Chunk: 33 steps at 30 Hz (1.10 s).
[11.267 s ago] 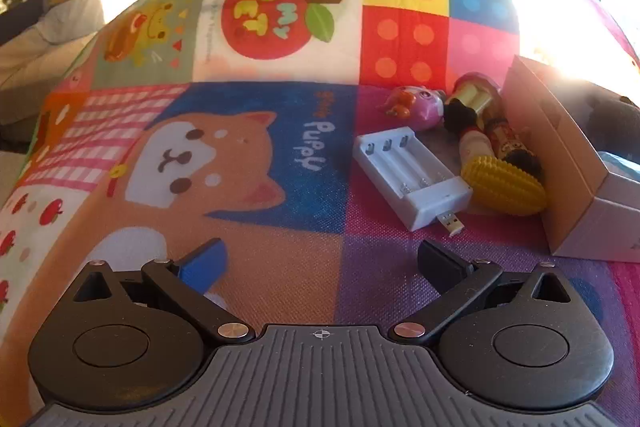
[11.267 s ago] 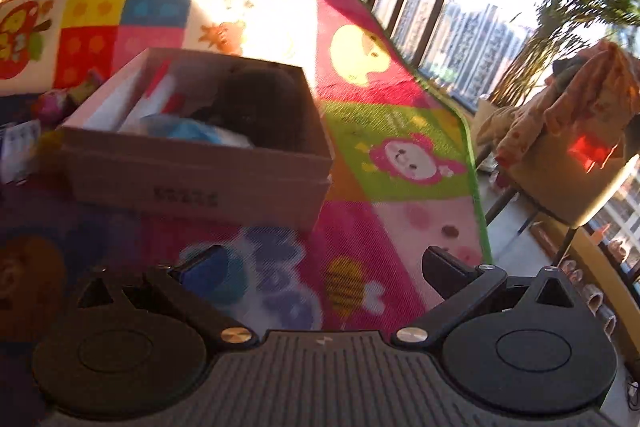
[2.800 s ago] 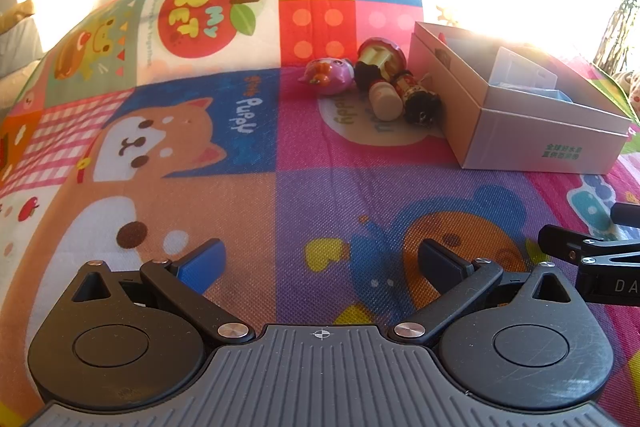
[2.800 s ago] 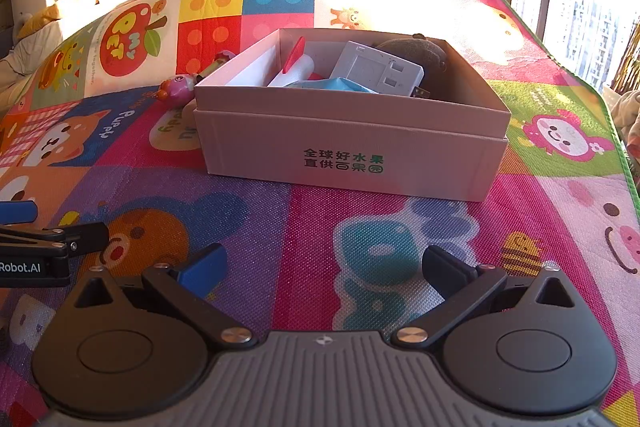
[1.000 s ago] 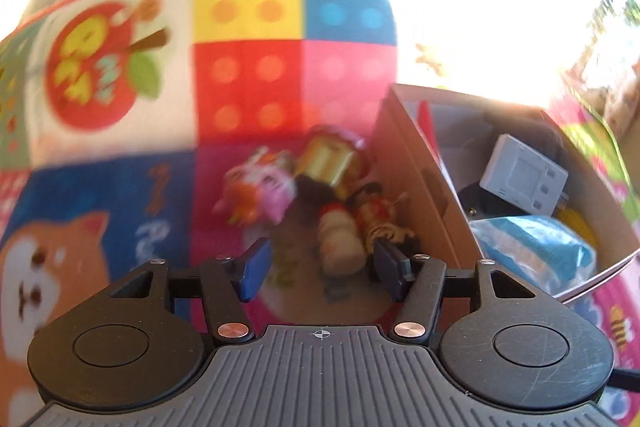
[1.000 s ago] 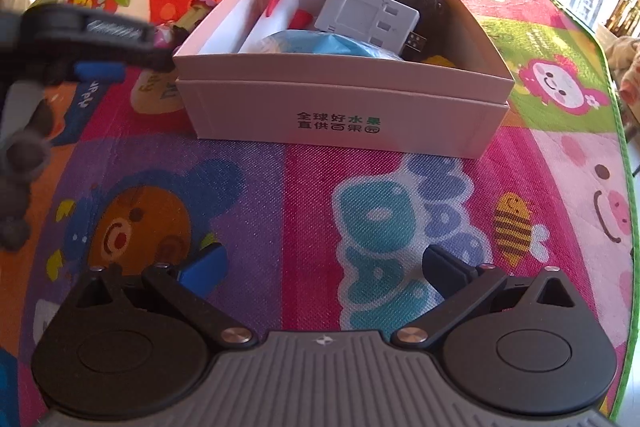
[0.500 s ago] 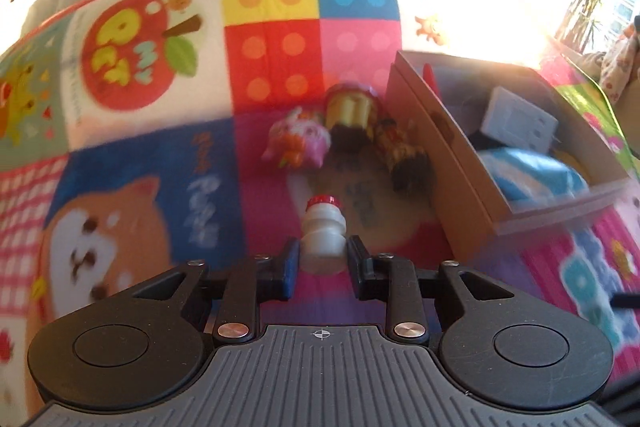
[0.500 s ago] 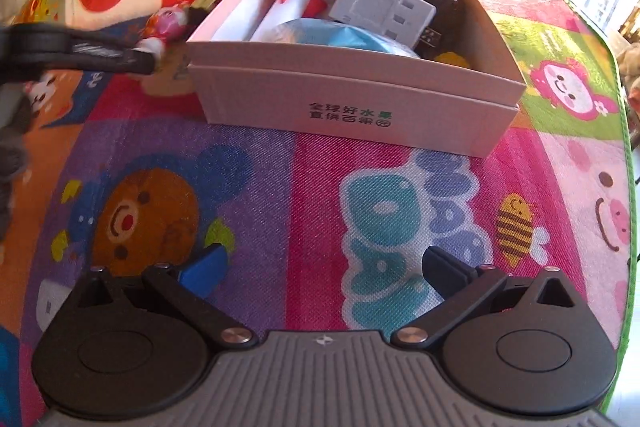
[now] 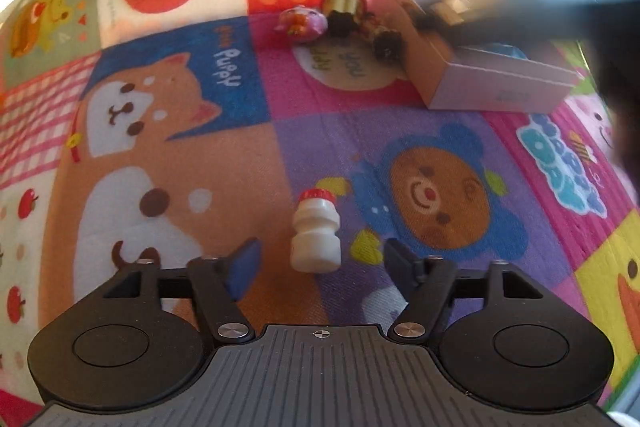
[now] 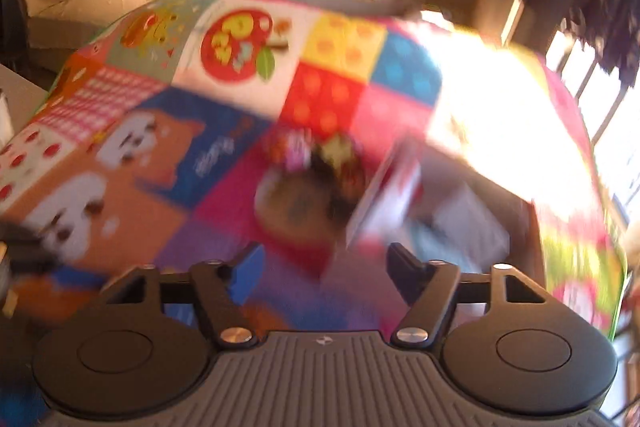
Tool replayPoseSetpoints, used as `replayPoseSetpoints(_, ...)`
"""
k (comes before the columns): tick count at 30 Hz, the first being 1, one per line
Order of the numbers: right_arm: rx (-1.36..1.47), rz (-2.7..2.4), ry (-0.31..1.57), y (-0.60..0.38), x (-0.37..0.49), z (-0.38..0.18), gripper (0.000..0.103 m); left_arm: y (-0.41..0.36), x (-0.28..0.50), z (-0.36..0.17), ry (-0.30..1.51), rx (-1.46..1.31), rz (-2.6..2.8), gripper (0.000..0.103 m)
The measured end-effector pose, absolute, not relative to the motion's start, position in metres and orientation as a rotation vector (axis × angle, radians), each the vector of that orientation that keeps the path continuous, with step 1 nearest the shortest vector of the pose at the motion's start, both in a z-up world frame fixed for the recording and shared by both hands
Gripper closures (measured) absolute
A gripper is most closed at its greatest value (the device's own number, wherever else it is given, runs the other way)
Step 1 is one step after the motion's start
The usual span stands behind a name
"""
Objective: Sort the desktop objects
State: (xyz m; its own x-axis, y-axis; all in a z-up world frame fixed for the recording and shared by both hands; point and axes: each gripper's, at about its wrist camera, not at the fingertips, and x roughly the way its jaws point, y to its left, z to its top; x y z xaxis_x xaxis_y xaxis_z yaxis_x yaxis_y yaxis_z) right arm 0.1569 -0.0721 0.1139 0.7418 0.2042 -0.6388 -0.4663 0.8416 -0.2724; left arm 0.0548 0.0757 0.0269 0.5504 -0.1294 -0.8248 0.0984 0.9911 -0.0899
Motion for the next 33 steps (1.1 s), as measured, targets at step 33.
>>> replayPoseSetpoints(33,-0.435,0.422,1.015,-0.127,0.144,0.118,0.070,0.080,0.048,0.042,0.972,-0.140,-0.097,0.007)
